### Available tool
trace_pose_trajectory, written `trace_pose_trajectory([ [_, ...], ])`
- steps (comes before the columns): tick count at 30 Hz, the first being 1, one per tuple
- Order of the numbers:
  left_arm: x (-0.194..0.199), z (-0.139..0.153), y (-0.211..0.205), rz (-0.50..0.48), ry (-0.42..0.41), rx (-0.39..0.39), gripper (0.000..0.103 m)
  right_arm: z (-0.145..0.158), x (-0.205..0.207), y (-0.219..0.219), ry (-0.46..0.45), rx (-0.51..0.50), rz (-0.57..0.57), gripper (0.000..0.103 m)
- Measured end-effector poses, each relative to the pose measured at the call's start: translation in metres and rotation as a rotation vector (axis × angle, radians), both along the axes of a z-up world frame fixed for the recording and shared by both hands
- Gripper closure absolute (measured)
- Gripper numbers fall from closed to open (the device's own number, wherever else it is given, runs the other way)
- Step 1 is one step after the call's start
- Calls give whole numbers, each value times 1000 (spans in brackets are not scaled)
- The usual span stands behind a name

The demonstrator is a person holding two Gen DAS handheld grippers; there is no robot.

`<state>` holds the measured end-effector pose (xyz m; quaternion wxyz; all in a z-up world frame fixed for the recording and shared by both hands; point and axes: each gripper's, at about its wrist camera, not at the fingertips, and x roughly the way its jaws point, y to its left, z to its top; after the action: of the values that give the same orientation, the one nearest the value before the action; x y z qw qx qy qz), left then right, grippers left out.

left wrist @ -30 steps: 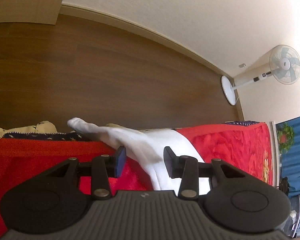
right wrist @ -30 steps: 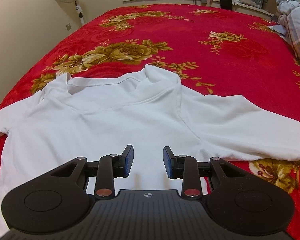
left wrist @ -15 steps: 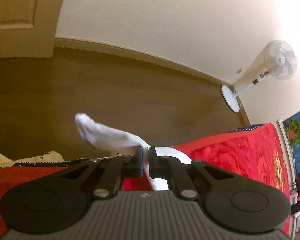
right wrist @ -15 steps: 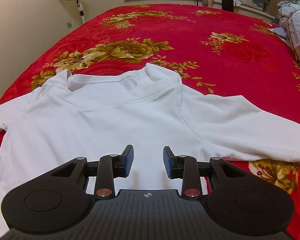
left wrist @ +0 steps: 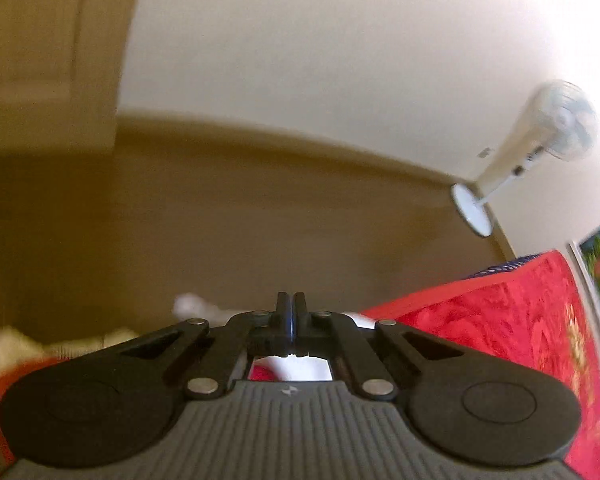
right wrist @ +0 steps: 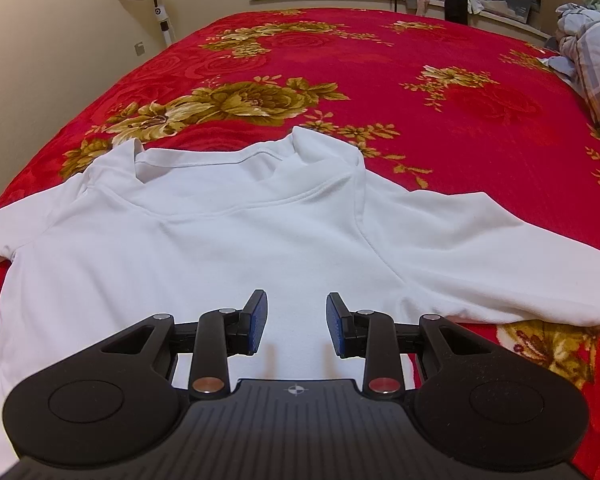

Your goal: Fold small clothes

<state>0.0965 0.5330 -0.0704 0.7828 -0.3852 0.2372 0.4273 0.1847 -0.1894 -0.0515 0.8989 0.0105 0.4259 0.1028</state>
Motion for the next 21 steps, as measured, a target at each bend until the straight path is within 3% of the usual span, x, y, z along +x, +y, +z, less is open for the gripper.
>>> trace_pose_trajectory([
  [2, 11, 13, -16, -67, -20, 67, 103, 0, 0, 0, -2, -6, -2, 69],
  [3, 15, 13, -21, -83, -23, 46, 103, 0, 0, 0, -2, -7, -3, 69],
  [5, 16, 2, -21, -68, -44, -102, 102, -1, 0, -1, -1, -7, -9, 69],
  [7, 7, -17, -16, -20, -125, -302, 95, -1, 0, -3, 1, -4, -13, 69],
  [8, 2, -25, -15, 6, -143, -370, 84, -1, 0, -3, 1, -4, -13, 69],
  [9, -4, -30, -15, 35, -138, -412, 70, -1, -1, -4, 1, -4, -13, 69],
  [11, -13, -35, -13, 82, -125, -442, 57, -1, -1, -4, 5, -4, -11, 69],
  [12, -18, -37, -10, 100, -128, -450, 55, -1, -1, -5, 6, -3, -10, 69],
  [19, -17, -53, 18, 107, -166, -451, 59, 1, 0, -4, 4, 4, 1, 69],
  [21, -17, -56, 23, 124, -176, -437, 83, 1, 0, -3, 5, 3, 2, 69],
])
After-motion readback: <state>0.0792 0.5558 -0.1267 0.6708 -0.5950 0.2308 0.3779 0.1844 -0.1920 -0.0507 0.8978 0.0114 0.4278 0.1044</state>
